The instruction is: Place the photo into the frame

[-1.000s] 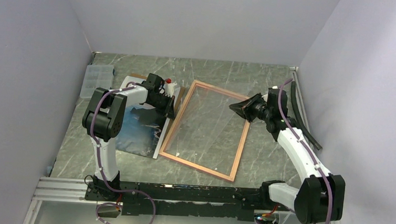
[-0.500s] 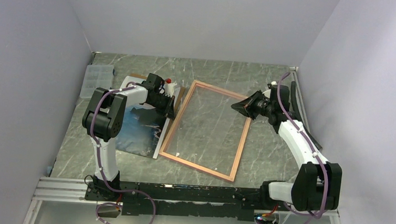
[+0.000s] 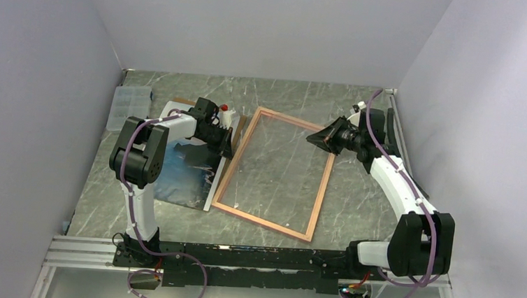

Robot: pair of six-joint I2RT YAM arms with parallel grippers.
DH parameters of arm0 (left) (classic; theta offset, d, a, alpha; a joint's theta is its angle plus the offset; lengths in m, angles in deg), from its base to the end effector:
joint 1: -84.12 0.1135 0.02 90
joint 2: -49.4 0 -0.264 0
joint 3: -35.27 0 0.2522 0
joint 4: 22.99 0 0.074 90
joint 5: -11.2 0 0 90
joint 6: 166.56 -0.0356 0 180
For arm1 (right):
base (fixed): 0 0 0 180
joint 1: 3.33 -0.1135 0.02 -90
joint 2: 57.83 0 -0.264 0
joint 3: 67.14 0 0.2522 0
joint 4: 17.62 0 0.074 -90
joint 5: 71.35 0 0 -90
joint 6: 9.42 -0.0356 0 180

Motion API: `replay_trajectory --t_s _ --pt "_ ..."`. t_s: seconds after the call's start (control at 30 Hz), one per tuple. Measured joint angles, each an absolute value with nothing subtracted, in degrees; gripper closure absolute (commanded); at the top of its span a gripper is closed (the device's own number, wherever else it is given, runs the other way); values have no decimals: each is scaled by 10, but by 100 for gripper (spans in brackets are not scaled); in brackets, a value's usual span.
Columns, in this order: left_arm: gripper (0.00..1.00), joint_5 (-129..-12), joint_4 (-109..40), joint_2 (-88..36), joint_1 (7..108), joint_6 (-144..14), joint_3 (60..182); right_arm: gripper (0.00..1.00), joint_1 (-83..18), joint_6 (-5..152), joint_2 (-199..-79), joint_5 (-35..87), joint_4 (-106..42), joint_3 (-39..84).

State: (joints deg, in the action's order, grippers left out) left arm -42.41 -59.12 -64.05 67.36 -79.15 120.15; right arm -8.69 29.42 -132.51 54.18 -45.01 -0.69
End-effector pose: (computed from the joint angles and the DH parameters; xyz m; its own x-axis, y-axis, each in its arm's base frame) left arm 0.3677 -0.1328 0.1423 -0.8433 0.2920 -0.4512 0.5135 0.6852 -0.5165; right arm 0.2804 0.0471 0.2720 -0.7892 0.5626 -0.2462 0.1090 0.5228 0.8454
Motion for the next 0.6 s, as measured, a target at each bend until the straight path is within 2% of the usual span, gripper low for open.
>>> replay_trajectory --t_s 0.6 --pt "97 -424 -591 -640 674 -793 1201 100 -134 290 -1320 547 -408 3"
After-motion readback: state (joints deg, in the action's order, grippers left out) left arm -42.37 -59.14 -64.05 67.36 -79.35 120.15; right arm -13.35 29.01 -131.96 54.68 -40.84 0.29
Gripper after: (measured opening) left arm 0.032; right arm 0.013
